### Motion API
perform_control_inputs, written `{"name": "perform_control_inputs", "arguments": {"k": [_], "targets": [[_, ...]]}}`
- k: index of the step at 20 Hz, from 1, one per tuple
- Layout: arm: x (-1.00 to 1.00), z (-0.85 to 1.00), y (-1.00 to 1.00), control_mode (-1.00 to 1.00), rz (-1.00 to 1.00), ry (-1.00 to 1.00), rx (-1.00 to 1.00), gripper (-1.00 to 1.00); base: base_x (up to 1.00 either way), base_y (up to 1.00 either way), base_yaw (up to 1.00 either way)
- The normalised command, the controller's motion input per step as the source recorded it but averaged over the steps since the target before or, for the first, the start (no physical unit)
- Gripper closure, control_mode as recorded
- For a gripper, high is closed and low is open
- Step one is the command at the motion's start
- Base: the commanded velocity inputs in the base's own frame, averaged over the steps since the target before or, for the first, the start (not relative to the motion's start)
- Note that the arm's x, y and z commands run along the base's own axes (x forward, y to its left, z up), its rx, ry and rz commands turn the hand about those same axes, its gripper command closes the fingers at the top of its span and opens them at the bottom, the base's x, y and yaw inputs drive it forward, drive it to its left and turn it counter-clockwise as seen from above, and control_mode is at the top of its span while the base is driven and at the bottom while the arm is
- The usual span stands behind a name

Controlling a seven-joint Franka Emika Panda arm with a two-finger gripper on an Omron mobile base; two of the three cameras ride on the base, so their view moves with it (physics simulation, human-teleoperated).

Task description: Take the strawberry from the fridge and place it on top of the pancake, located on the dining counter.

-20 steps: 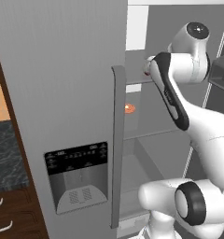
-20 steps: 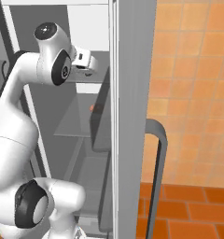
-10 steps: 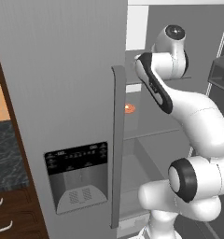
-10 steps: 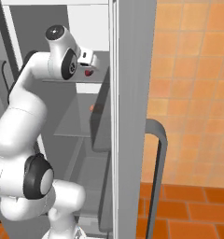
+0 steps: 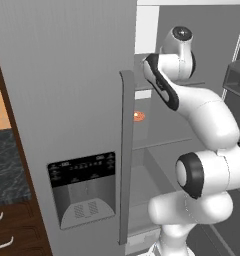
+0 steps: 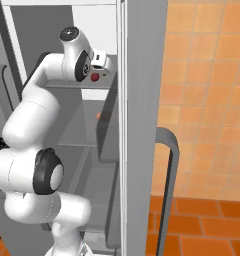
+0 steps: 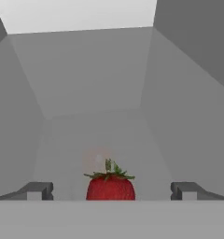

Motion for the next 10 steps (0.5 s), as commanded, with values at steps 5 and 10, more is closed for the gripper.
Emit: {"name": "perform_control_inputs", "arguments": {"k": [5,10], "targets": [[-0.01,-0.21,0.02,-1.00,-0.04,0.03,0.00,-1.00,0.00,0.00,0.00],[0.17,-0.27,0.00,-1.00,-0.01,0.02,0.00,-1.00,0.00,0.00,0.00]]}}
